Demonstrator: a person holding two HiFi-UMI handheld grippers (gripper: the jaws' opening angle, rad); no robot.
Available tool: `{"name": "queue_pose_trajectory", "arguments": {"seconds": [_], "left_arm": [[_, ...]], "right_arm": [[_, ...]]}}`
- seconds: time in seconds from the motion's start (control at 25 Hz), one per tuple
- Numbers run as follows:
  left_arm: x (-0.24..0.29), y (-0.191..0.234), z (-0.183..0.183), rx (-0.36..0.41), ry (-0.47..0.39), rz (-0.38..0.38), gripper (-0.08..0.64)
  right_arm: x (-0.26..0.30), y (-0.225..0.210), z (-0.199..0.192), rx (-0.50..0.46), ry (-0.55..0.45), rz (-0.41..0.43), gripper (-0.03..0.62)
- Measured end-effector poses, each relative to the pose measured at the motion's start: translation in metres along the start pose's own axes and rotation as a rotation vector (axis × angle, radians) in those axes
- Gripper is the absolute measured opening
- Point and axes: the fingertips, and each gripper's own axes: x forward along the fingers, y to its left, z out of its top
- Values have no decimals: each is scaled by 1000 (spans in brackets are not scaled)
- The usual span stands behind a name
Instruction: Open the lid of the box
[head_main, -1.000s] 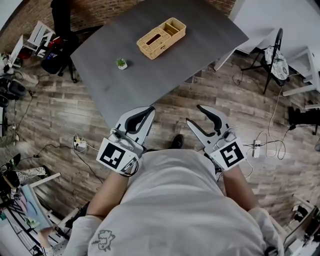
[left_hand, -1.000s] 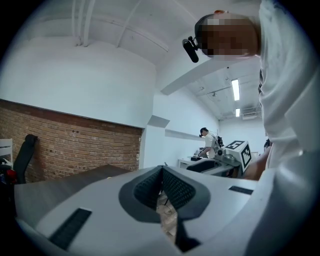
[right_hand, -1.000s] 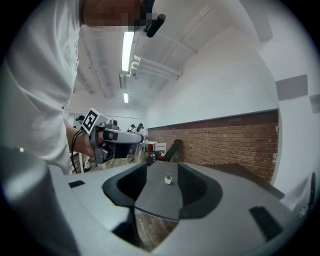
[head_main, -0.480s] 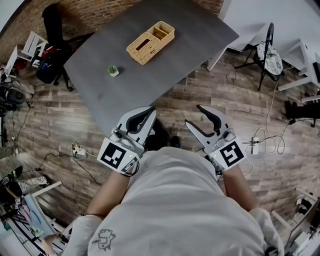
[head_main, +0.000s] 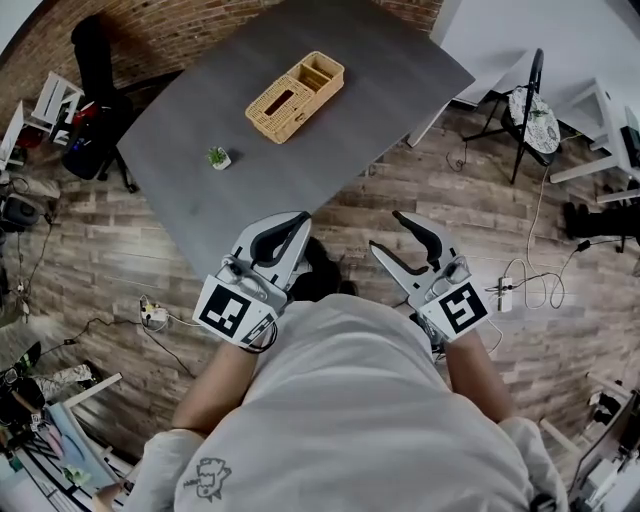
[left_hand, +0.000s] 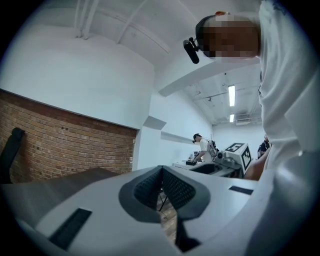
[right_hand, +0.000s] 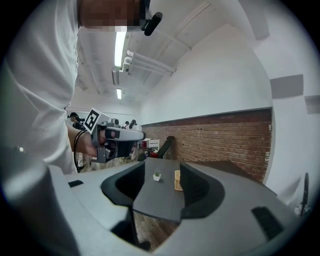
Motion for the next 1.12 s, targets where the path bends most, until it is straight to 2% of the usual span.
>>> {"name": "queue_pose_trajectory", "arguments": {"seconds": [0.28,0.68,0.96,1.12], "left_arm": [[21,62,5,-11,-13,26,11],[40,153,25,-12,-23,53,11],[38,186,31,-18,-24,103,11],[37,203,27,-28,-26,159,11]], "right_arm": [[58,-30,7,-6,3,35,227],[147,-73,36,-26,-10,67,227],[188,-84,45,-33,-11,129,227],[208,-90,42,-36,-5,188,227]]}}
